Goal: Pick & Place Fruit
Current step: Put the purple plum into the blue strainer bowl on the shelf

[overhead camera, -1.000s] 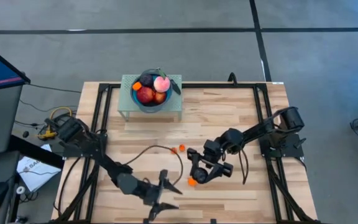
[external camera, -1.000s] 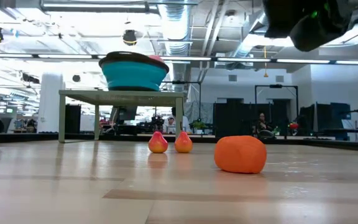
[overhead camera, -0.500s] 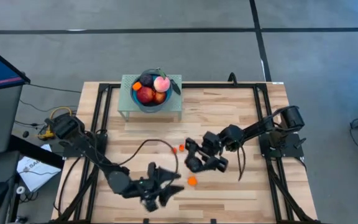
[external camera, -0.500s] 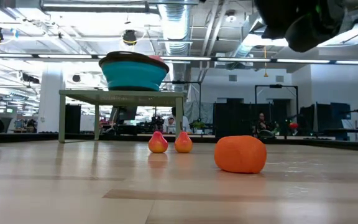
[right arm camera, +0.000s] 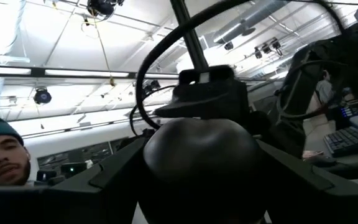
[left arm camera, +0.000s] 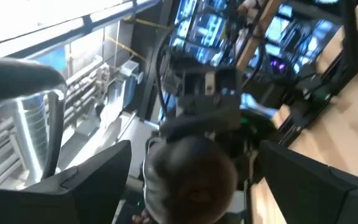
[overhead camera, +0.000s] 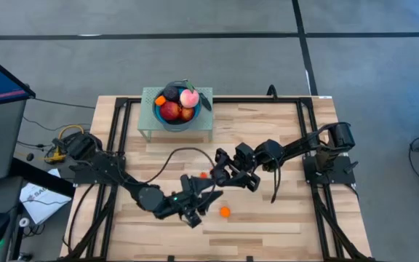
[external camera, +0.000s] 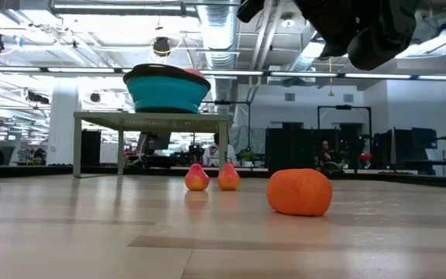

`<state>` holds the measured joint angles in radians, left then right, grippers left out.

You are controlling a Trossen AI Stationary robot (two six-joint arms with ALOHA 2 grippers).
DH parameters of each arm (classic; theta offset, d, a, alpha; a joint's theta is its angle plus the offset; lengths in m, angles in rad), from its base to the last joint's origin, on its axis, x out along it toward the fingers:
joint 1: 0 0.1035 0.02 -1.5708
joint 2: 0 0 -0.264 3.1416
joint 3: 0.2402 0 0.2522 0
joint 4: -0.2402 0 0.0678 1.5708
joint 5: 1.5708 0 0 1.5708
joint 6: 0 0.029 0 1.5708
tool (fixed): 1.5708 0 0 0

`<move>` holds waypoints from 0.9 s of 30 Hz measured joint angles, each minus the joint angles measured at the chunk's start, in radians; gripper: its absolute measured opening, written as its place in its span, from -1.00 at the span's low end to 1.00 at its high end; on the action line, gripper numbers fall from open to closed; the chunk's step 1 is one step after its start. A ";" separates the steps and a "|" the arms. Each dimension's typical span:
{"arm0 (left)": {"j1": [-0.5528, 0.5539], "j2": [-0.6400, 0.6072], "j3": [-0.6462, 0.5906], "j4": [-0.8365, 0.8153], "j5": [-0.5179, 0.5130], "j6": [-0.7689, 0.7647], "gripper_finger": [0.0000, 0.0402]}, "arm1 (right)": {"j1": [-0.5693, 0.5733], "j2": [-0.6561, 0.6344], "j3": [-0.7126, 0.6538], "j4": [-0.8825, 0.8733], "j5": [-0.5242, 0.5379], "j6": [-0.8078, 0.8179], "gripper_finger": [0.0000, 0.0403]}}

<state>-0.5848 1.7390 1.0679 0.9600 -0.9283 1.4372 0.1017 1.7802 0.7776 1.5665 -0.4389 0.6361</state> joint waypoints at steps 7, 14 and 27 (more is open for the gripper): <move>0.037 0.000 0.000 0.001 0.000 -0.032 0.72 | 0.000 0.000 0.000 0.000 0.002 0.000 0.32; 0.049 0.000 0.000 0.001 0.019 -0.136 0.62 | 0.000 0.000 0.000 0.000 0.021 0.000 0.32; 0.077 0.000 0.000 -0.001 0.015 -0.140 0.38 | 0.001 0.000 0.000 0.001 0.023 0.001 0.32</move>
<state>-0.5078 1.7390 1.0676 0.9593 -0.9131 1.2968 0.1024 1.7802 0.7776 1.5675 -0.4164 0.6373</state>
